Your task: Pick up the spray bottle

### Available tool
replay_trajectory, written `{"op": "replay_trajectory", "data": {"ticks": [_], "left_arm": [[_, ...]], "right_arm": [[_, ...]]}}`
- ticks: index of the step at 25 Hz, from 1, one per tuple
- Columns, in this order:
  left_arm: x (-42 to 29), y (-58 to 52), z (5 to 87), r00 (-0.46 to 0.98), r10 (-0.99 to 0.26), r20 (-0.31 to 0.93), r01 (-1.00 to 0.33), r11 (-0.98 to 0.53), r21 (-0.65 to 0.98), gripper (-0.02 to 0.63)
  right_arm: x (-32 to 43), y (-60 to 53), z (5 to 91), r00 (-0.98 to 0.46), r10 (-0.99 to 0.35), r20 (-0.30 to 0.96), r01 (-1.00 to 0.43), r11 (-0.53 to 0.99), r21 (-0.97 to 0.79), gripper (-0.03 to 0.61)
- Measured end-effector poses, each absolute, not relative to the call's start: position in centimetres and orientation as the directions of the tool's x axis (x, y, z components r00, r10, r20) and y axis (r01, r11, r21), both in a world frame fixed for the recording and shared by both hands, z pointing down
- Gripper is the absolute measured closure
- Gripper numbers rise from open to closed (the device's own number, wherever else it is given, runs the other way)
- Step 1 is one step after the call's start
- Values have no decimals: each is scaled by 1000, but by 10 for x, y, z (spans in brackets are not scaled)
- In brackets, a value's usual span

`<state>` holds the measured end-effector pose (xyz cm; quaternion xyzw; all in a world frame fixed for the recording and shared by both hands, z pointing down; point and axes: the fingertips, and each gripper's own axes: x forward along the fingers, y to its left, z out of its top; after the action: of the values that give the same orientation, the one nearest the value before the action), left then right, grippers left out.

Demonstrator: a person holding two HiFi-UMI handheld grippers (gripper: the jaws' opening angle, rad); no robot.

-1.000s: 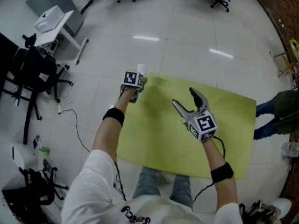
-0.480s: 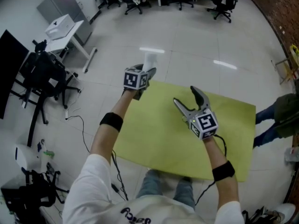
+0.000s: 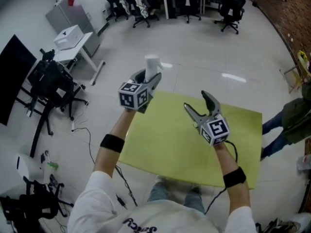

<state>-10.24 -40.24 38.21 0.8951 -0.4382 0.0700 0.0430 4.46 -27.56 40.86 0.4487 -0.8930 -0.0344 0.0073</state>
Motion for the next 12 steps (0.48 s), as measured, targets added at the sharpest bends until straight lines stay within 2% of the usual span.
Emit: {"op": "replay_trajectory", "data": {"ticks": [4, 12], "left_arm": [[-106, -365, 359, 602, -792, 99, -797, -604, 20, 352], [-115, -292, 361, 568, -821, 63, -822, -569, 8, 351]], "right_arm": [[57, -257, 390, -574, -816, -64, -818, 570, 75, 204], [99, -216, 366, -505, -851, -142, -863, 503, 56, 204]]}}
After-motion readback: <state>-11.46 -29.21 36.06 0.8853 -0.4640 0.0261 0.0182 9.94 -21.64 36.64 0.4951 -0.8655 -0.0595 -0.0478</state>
